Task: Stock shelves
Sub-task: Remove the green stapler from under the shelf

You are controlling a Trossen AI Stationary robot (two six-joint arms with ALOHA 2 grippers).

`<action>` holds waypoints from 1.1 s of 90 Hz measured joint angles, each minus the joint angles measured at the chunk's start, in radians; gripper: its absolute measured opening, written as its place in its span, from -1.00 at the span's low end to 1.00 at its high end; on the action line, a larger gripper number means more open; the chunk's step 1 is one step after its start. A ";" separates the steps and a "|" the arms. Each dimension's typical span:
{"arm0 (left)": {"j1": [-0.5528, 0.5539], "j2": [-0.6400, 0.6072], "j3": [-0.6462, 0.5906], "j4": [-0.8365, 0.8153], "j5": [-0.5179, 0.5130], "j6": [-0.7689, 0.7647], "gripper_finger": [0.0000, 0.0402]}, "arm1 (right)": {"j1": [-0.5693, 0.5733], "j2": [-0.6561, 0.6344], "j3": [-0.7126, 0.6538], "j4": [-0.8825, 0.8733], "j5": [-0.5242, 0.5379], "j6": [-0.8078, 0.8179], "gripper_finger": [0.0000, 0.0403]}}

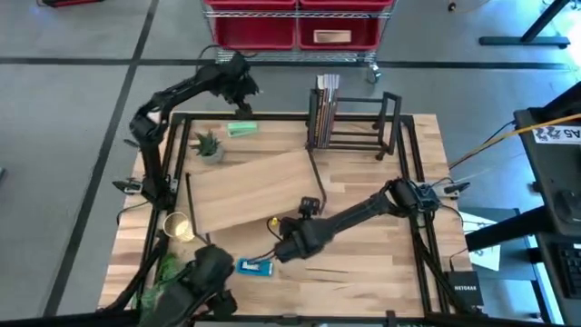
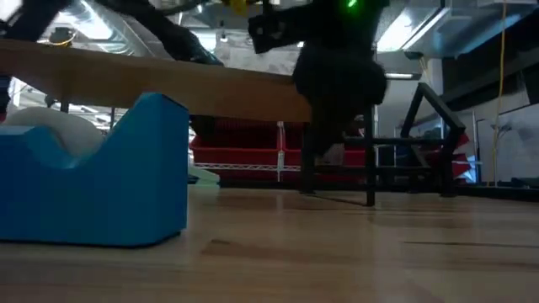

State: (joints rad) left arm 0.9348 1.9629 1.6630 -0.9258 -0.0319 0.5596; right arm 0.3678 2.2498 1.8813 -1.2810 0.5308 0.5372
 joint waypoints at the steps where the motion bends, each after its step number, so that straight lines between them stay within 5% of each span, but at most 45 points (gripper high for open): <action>1: 0.000 0.008 0.007 -0.012 -0.002 0.005 0.49 | -0.002 0.000 -0.002 0.001 0.000 0.000 0.25; 99: 0.014 0.123 0.001 -0.080 -0.010 -0.038 0.49 | -0.017 -0.002 -0.079 0.236 -0.053 -0.011 0.25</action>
State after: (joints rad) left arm 0.9488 2.0861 1.6643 -1.0053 -0.0422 0.5213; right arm 0.3510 2.2478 1.8023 -1.0451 0.4780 0.5259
